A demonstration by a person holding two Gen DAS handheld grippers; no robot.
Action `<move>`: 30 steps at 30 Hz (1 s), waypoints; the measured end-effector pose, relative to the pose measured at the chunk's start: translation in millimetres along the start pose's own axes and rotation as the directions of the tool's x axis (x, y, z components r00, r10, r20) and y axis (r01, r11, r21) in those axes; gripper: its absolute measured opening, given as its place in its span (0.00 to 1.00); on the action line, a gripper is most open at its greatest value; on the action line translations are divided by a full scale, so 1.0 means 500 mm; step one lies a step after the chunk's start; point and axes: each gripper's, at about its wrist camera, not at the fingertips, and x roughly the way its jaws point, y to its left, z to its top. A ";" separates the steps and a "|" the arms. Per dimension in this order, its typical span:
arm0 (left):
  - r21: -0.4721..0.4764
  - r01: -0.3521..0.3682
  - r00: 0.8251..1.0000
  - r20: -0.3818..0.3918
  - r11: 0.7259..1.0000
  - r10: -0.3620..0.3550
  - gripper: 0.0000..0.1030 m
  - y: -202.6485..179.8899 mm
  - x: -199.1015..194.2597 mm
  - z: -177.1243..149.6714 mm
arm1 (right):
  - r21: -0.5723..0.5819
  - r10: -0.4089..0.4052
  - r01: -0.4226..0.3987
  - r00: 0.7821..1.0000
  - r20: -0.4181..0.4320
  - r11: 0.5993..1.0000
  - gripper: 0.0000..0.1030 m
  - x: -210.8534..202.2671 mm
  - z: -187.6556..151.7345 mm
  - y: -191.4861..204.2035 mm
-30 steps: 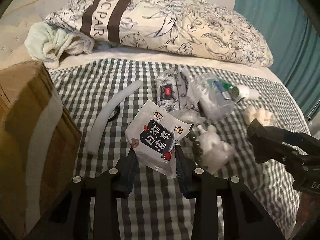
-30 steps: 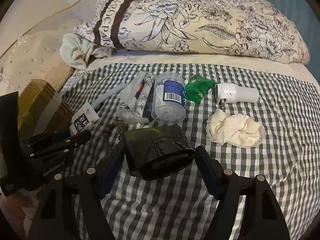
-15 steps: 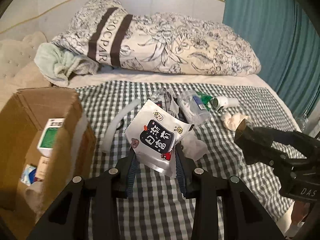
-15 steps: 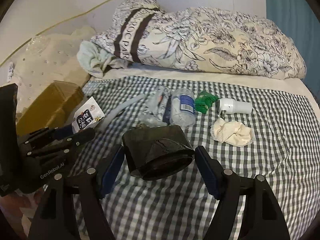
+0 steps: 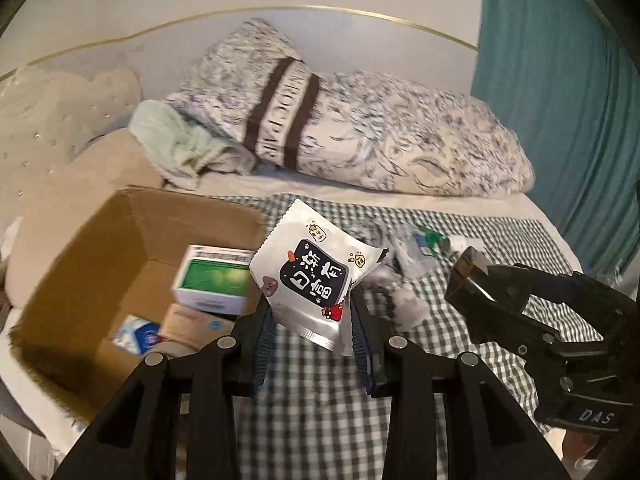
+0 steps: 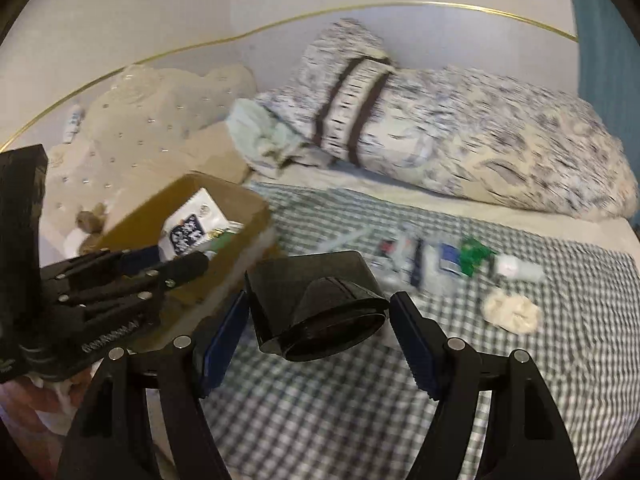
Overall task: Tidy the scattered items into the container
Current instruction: 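Carry the sachet in the left tool while the right tool carries the black cup into the box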
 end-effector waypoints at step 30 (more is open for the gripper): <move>-0.241 -0.166 0.986 -0.045 0.956 0.160 0.79 0.345 0.048 -0.044 | -0.146 0.211 -0.226 0.971 -0.114 0.963 0.80 0.262 0.101 0.274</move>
